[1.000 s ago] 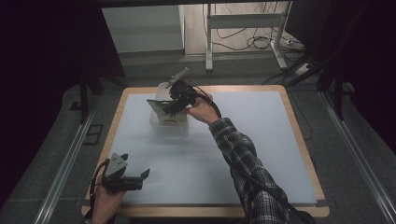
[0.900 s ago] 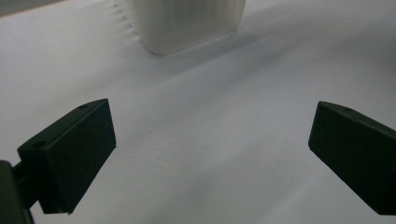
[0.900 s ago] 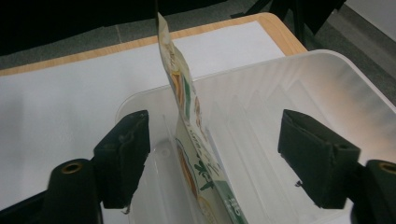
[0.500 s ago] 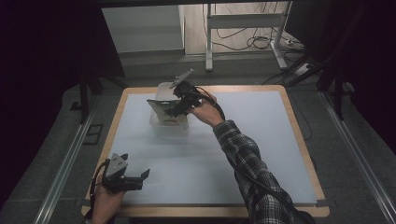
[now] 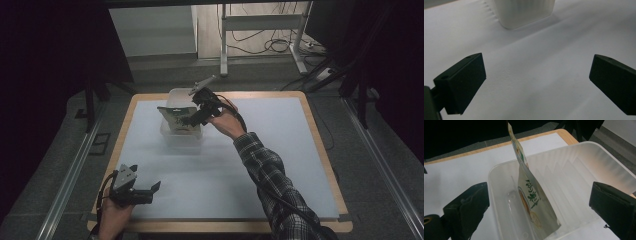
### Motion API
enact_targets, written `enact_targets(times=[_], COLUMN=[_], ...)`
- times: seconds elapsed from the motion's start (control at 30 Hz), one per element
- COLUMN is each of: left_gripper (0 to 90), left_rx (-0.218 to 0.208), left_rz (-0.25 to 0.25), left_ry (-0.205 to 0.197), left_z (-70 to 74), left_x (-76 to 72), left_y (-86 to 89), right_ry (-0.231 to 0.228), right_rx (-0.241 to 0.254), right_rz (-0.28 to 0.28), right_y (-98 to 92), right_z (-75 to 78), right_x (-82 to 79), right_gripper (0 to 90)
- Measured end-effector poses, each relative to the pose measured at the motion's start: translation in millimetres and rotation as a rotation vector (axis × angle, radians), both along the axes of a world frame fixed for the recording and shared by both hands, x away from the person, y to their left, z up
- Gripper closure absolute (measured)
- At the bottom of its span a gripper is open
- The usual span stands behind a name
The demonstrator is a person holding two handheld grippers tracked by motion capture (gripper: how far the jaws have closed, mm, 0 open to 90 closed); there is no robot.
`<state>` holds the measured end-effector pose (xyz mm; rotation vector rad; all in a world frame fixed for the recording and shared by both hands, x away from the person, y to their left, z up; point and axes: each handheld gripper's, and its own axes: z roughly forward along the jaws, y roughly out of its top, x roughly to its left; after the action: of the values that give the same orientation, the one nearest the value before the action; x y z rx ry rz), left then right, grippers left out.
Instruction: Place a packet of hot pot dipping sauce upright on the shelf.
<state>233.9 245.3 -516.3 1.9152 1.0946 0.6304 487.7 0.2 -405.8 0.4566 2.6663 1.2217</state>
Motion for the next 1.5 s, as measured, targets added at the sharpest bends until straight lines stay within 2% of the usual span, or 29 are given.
enact_targets(times=[0.4, 0.87, 1.13, 1.43, 1.5], left_gripper=[0.6, 0.6, 0.6, 0.6, 0.6], left_rx=[0.000, 0.011, 0.013, 0.019, 0.018], left_rz=[-0.008, -0.006, -0.008, -0.009, -0.009], left_ry=[0.005, 0.004, 0.006, 0.006, 0.007], left_z=[-0.7, -1.3, -1.7, -1.9, -2.0], left_x=[0.4, 0.4, 0.5, 0.7, 0.7], left_y=[-0.5, -2.1, -2.4, -2.6, -2.7], right_ry=[0.009, -0.002, 0.019, 0.035, 0.053], right_rx=[0.029, 0.035, 0.070, 0.072, 0.071], right_rz=[-0.009, -0.024, -0.057, -0.075, -0.077], right_y=[-16.1, -33.1, -44.7, -56.3, -59.6], right_z=[2.1, 1.1, -2.1, -8.8, -10.4], right_x=[-6.7, -17.1, -20.6, -28.4, -29.8], right_gripper=[0.2, 0.1, 0.0, 0.0, 0.0])
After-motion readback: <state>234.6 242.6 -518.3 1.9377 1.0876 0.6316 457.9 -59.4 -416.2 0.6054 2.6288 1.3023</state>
